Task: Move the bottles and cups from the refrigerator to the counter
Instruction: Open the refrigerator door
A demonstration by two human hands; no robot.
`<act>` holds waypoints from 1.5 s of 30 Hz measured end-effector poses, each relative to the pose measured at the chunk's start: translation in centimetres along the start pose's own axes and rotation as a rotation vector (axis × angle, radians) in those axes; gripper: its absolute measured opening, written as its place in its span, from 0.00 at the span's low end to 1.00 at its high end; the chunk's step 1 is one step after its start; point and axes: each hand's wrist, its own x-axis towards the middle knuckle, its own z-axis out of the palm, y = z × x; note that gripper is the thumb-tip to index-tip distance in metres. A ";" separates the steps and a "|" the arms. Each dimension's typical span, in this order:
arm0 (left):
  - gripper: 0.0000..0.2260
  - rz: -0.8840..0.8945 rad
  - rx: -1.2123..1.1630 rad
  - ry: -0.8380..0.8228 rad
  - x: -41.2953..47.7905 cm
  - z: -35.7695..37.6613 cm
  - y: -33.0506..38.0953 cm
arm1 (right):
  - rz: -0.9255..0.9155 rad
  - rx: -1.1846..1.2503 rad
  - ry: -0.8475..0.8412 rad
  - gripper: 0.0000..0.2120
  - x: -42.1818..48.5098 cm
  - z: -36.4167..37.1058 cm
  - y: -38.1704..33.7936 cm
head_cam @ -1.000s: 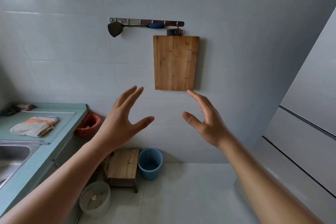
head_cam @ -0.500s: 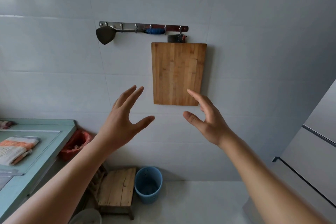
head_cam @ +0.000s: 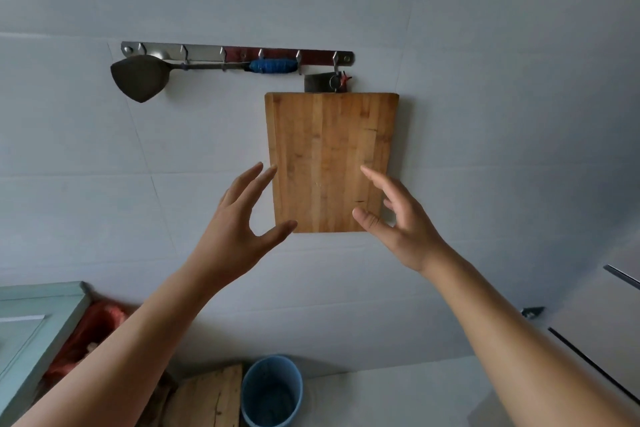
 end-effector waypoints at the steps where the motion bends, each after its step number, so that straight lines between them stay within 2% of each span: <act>1: 0.39 0.011 -0.007 -0.009 1.0 0.8 0.0 | 0.008 -0.010 0.013 0.35 0.4 -0.6 0.7; 7: 0.39 0.076 -0.097 -0.106 6.9 7.8 2.5 | 0.088 -0.076 0.119 0.35 0.3 -6.9 5.8; 10: 0.39 0.141 -0.164 -0.154 10.2 12.6 5.2 | 0.123 -0.112 0.193 0.32 -0.8 -11.8 8.8; 12: 0.38 0.188 -0.218 -0.183 12.5 16.1 7.8 | 0.151 -0.141 0.245 0.31 -1.8 -15.6 10.7; 20: 0.38 0.363 -0.359 -0.345 19.7 30.3 19.6 | 0.267 -0.353 0.468 0.36 -7.4 -30.4 16.1; 26: 0.38 0.484 -0.471 -0.483 21.9 38.3 26.6 | 0.382 -0.462 0.604 0.36 -12.5 -36.5 17.7; 31: 0.38 0.573 -0.533 -0.591 23.2 43.3 31.1 | 0.497 -0.496 0.708 0.32 -16.1 -40.2 17.9; 40: 0.40 0.712 -0.579 -0.679 27.4 49.5 35.1 | 0.679 -0.669 0.740 0.38 -16.4 -42.3 17.6; 45: 0.40 0.694 -0.686 -0.766 29.3 53.4 36.7 | 0.742 -1.126 0.532 0.41 -12.1 -45.1 16.5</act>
